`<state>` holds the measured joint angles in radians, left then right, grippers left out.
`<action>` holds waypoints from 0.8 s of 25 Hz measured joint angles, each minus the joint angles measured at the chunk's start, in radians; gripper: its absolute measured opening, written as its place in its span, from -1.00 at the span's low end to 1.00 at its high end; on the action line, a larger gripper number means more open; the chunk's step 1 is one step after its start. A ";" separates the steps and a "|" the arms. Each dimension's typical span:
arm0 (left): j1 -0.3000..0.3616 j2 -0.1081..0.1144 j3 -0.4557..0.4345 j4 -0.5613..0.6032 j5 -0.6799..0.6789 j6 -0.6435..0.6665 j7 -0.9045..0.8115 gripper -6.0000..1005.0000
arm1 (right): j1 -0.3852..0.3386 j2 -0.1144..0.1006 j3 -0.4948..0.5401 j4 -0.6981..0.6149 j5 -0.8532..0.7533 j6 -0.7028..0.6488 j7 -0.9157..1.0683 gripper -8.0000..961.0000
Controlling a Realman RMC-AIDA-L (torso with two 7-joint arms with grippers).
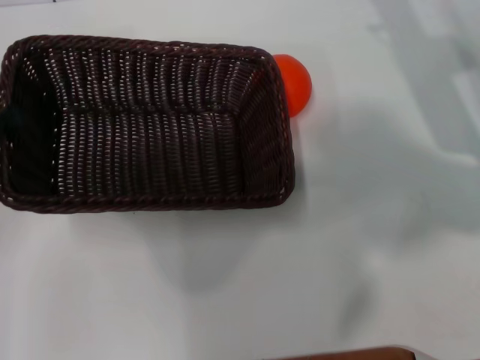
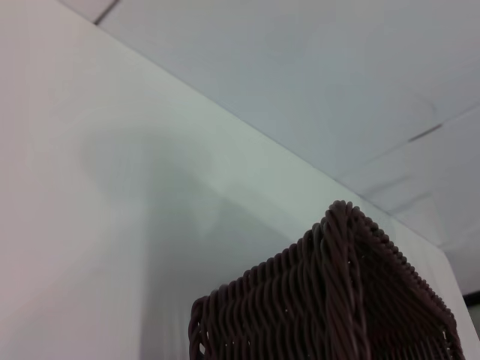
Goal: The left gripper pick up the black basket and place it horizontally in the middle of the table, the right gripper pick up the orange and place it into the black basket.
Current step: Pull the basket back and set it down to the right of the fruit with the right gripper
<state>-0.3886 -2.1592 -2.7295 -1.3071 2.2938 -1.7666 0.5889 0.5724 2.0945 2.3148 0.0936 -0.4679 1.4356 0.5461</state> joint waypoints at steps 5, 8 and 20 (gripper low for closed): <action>0.021 -0.002 0.000 0.035 -0.020 0.017 0.008 -0.61 | 0.004 0.001 -0.002 0.000 0.000 0.000 0.000 0.91; 0.024 -0.002 0.002 0.069 -0.022 0.025 0.014 -0.58 | 0.004 0.001 -0.003 0.000 0.000 0.000 0.000 0.91; 0.031 0.025 -0.001 0.133 -0.020 0.065 0.014 -0.45 | 0.006 0.001 -0.007 0.000 0.000 0.000 0.006 0.91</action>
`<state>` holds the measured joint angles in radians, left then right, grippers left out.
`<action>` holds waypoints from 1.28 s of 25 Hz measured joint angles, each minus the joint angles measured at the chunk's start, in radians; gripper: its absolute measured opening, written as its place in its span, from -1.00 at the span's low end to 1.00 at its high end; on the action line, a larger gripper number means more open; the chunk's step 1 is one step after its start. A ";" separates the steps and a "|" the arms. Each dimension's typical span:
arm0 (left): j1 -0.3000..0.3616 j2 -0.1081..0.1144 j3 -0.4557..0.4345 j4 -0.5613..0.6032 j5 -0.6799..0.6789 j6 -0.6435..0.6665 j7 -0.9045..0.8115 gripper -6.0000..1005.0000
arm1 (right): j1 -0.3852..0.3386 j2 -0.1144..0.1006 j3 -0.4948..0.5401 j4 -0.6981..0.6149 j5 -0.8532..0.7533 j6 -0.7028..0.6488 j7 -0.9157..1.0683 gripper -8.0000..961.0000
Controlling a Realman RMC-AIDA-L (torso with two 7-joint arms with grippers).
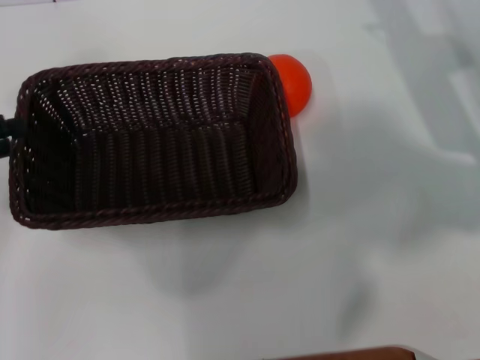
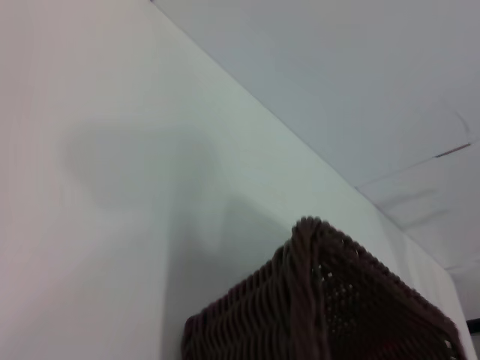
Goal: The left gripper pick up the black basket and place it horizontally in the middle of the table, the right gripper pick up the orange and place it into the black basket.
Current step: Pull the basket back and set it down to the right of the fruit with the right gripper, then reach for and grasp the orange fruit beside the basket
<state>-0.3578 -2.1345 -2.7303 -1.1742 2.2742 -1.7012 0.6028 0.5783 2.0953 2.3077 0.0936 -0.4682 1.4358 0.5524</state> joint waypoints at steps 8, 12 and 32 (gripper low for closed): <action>0.016 0.083 -0.099 0.047 -0.074 0.041 0.138 0.08 | -0.002 -0.009 -0.056 0.018 -0.014 -0.041 0.050 0.91; 0.031 0.068 -0.140 0.065 -0.217 0.107 0.322 0.15 | -0.015 -0.033 -0.175 0.124 -0.069 -0.146 0.211 0.91; 0.042 -0.021 -0.141 0.418 -0.800 0.228 1.105 0.50 | 0.180 -0.239 -0.278 0.705 -1.677 -0.147 1.557 0.91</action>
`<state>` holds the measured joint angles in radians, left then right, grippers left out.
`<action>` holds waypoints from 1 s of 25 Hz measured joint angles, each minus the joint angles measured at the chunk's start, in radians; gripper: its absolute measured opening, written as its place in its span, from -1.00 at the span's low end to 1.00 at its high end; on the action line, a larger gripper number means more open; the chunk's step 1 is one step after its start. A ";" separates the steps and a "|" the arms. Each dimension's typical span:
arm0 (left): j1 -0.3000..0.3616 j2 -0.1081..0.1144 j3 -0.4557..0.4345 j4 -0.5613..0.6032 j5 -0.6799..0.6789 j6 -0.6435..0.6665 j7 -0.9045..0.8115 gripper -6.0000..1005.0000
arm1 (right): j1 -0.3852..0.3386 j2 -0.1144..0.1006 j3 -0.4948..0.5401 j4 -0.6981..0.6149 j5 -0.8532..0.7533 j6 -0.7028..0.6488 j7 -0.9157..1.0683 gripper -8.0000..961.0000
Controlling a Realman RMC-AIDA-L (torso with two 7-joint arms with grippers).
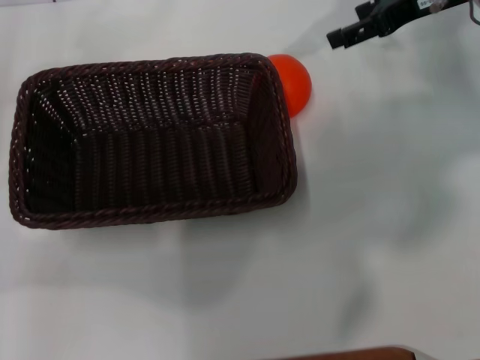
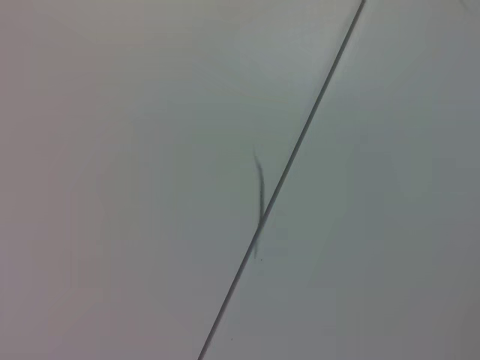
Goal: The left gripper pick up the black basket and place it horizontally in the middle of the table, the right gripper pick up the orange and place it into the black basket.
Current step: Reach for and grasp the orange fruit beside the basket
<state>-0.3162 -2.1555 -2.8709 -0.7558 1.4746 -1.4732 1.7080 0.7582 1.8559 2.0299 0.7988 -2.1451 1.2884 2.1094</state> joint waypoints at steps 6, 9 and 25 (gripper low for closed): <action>-0.006 0.000 -0.004 0.026 -0.001 0.003 0.001 0.73 | 0.090 0.048 0.006 -0.022 -0.206 0.027 0.037 0.90; -0.006 0.002 -0.005 0.037 -0.001 0.004 0.001 0.76 | 0.130 0.070 0.005 -0.062 -0.256 0.001 0.027 0.88; -0.009 0.004 -0.001 0.062 -0.002 0.030 0.002 0.75 | 0.183 0.172 -0.003 -0.210 -0.263 -0.195 -0.116 0.51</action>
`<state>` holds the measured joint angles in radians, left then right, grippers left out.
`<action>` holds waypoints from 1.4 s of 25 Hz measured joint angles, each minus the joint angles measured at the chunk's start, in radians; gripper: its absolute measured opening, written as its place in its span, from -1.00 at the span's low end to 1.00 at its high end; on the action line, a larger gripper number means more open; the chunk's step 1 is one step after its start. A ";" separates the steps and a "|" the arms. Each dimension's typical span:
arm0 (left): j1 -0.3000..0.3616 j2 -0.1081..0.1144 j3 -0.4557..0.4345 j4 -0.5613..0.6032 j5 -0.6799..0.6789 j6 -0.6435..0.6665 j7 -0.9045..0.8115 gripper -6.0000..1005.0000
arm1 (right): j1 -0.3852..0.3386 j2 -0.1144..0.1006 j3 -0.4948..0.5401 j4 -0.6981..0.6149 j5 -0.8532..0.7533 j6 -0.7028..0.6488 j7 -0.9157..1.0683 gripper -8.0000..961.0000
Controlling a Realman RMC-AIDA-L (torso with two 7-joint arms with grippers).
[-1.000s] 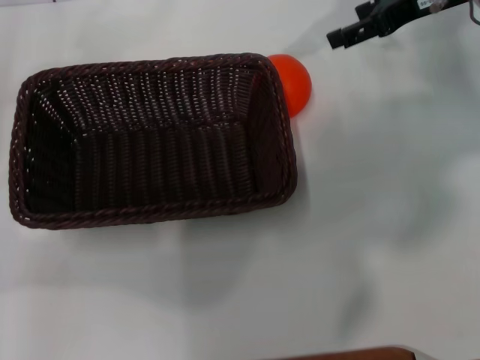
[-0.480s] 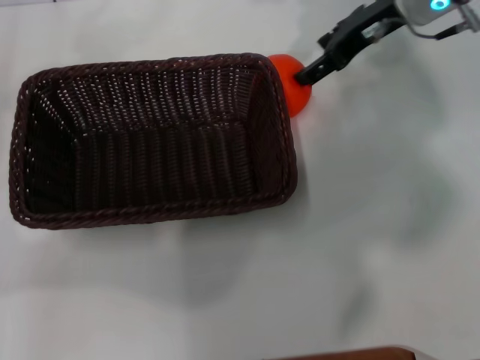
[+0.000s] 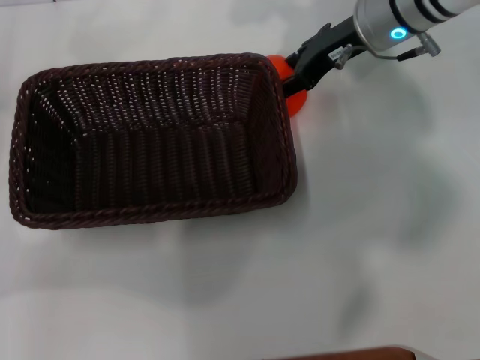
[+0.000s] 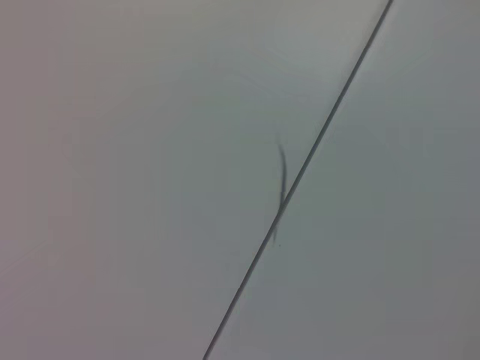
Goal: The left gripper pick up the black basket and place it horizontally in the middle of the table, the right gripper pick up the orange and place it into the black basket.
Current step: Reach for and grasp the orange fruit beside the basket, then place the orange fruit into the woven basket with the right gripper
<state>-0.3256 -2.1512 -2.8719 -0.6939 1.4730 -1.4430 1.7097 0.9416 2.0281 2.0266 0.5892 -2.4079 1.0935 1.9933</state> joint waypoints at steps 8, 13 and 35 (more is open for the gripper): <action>-0.005 -0.001 0.000 0.005 0.000 0.010 -0.002 0.75 | -0.004 0.003 0.000 -0.001 0.000 0.000 -0.001 0.10; -0.007 -0.001 0.000 0.011 0.000 0.010 -0.002 0.75 | -0.011 0.001 0.002 -0.002 0.000 -0.002 -0.003 -0.20; -0.002 0.001 -0.004 0.013 0.000 0.003 -0.007 0.75 | -0.161 0.014 0.182 0.077 0.820 0.448 -0.448 -0.78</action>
<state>-0.3279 -2.1506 -2.8763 -0.6810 1.4726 -1.4403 1.7028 0.7803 2.0425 2.2082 0.6660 -1.5881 1.5416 1.5448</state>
